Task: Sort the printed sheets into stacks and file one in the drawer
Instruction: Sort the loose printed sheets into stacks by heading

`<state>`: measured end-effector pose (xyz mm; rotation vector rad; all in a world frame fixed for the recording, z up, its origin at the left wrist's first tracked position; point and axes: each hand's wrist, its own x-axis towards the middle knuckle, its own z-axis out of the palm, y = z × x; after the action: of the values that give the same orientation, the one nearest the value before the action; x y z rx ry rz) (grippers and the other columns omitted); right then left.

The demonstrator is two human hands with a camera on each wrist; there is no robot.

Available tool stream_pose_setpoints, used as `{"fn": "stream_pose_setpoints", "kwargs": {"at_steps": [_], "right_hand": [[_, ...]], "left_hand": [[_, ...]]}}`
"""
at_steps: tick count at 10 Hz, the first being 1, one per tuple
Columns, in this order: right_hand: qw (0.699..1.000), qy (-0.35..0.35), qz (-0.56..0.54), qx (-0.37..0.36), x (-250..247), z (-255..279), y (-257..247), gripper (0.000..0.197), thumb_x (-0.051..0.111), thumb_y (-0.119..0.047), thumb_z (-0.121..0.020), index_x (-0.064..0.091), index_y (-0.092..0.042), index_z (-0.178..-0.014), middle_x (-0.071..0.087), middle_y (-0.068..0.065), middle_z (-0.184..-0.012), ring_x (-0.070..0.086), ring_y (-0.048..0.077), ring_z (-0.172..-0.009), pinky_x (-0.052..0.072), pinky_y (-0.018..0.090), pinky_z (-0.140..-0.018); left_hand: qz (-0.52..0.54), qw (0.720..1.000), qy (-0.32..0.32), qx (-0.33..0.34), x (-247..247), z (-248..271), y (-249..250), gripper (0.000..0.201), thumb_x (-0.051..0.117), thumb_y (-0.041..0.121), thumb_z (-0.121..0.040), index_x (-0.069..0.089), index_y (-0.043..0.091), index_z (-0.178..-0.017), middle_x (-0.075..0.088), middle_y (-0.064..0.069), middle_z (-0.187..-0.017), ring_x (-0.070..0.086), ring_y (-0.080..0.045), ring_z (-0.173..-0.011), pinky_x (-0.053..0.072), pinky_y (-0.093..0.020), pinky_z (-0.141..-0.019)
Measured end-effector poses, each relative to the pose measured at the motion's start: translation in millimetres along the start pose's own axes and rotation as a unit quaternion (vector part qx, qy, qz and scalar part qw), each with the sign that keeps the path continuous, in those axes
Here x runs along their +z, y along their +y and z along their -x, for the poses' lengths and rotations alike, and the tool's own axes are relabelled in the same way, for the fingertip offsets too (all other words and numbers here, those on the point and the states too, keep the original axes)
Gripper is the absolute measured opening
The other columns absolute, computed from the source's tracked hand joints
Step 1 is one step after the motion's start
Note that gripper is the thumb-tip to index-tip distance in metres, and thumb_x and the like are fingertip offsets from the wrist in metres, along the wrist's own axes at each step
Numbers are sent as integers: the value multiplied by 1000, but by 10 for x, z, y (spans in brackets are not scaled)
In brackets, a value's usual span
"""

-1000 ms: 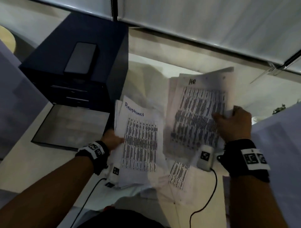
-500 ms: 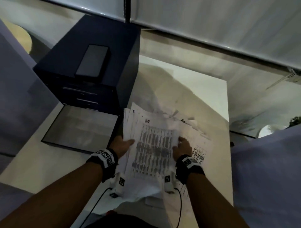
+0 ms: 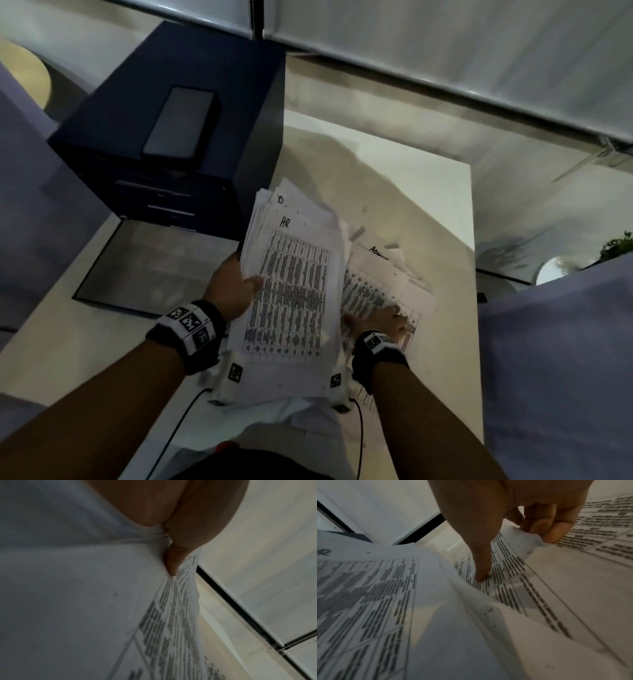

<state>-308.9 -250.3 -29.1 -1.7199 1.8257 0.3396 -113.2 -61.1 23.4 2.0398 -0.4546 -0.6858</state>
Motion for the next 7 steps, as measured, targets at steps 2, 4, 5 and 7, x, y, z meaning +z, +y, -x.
{"fn": "stream_pose_setpoints", "kwargs": {"at_steps": [2,4,5,7], "right_hand": [[995,-36,-91,-31,-7,-69,-15,79,77,-30,-77,38,1,-138,46,21,-139,48,37,-127,44,41,-103],[989,-57,-130,-27,-27,46,-62,57,74,-26,-77,56,-3,-126,61,16,-123,61,31,-111,51,31,-84],[991,-70,-105,-48,8,98,-107,50,73,-30,-78,60,-6,-120,65,11,-119,63,27,-108,48,26,-78],[990,-25,-86,-109,97,202,-189,30,68,-28,-81,66,-7,-103,69,14,-107,67,30,-98,55,34,-85]], "left_hand": [[-2,999,38,-2,-189,-2,170,38,69,9,-87,57,11,-124,66,-8,-117,62,-25,-106,48,-36,-98],[5,999,36,-7,-270,28,194,40,69,9,-87,58,7,-125,66,-11,-120,63,-28,-109,49,-36,-97],[4,999,34,-16,-263,53,212,37,68,7,-88,58,6,-123,67,-11,-117,64,-27,-106,48,-31,-91],[3,999,39,-30,-278,102,220,34,67,8,-89,57,9,-121,65,-4,-109,61,-23,-100,46,-29,-90]]}}
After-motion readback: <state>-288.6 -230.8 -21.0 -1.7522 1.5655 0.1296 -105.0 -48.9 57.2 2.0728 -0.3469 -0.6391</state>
